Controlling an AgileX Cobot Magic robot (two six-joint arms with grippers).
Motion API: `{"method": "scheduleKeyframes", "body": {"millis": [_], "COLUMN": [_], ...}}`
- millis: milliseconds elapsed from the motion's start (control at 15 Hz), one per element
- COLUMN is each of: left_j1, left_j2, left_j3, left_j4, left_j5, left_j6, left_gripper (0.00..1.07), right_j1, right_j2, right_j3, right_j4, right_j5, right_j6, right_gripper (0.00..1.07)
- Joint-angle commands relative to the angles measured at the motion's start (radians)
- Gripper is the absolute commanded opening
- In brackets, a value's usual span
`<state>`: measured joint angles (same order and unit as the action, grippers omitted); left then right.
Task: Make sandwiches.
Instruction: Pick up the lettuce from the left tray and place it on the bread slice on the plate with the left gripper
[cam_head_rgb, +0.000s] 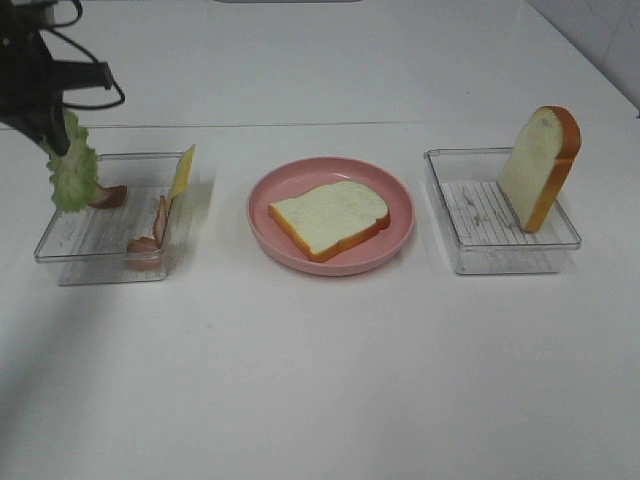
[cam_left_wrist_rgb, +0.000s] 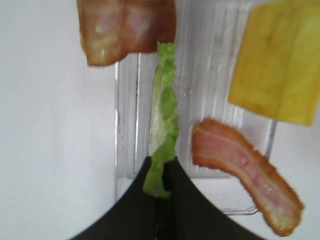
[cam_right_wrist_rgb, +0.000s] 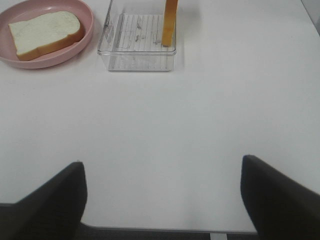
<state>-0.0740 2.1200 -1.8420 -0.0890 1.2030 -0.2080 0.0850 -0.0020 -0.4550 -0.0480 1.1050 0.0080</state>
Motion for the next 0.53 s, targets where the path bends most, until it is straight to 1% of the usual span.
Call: {"method": "scheduleKeyframes", "body": {"millis": [67,200,267,333,400,467,533], "left_j1": [-0.025,-0.08,-0.134,-0.151,-0.193,-0.23,-0.288], "left_j2": [-0.003,-0.006,-0.006,-0.006,-0.006,-0.001,0.022], "left_j3": [-0.153,-0.257,-0.3,-0.306,-0.311,-0.311,-0.311], "left_j4": [-0.033,-0.092,-0.122,-0.132,-0.164,-0.211,-0.294], "left_j5": [0.116,0.099,0.048,0.03,-0.023,-0.088,-0.181], "left_j6": [0.0,-0.007,-0.007,-0.007,-0.007,0.001,0.027], "left_gripper": [0.0,0.0,0.0,0.0,0.0,0.0,0.0], "right_j1": [-0.007,-0.007,-0.007,-0.007,-0.007,-0.007,-0.007], "right_j2": [-0.034,-0.034,-0.034,-0.034,-0.034,-0.034,-0.034], "right_j3": [0.005,0.005,0.005,0.005,0.005,0.005,0.005], "right_j4": [0.0,0.0,0.0,0.0,0.0,0.0,0.0], "right_j5": [-0.009,-0.009,-0.009,-0.009,-0.009,-0.009,-0.009], "right_j6": [-0.008,-0.008,-0.008,-0.008,-0.008,-0.008,-0.008], "right_gripper": [0.81,0.81,0.81,0.81,0.81,0.81,0.81]}}
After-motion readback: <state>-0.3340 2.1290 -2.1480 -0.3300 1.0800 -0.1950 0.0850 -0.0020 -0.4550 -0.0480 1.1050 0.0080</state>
